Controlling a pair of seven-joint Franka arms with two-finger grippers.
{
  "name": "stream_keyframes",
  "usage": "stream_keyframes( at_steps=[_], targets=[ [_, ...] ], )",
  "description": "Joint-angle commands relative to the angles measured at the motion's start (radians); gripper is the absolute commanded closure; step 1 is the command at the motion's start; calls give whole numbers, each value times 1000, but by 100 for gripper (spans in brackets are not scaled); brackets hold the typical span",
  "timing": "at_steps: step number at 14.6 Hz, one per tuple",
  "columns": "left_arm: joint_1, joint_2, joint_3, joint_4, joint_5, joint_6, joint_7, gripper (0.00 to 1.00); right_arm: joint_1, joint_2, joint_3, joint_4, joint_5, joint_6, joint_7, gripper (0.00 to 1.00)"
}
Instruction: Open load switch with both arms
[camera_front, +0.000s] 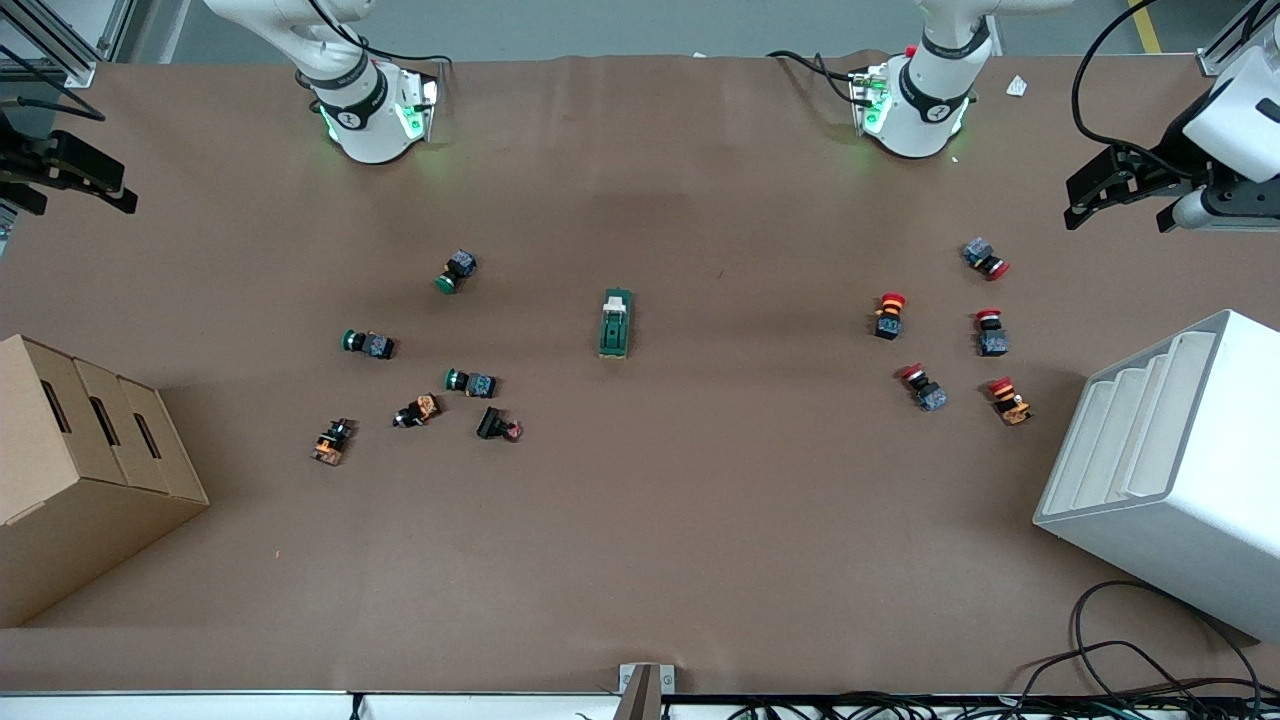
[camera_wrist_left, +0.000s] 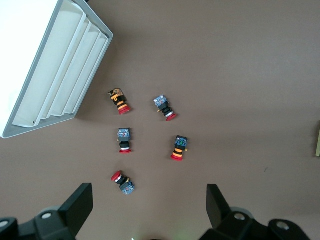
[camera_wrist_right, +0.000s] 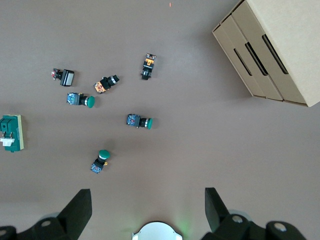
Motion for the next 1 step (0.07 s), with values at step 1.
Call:
stream_keyframes(
  at_steps=[1],
  targets=[
    [-3,17,-3,25,18,7,-9,0,-4,-28,4,-24,1,9,-10,0]
  ],
)
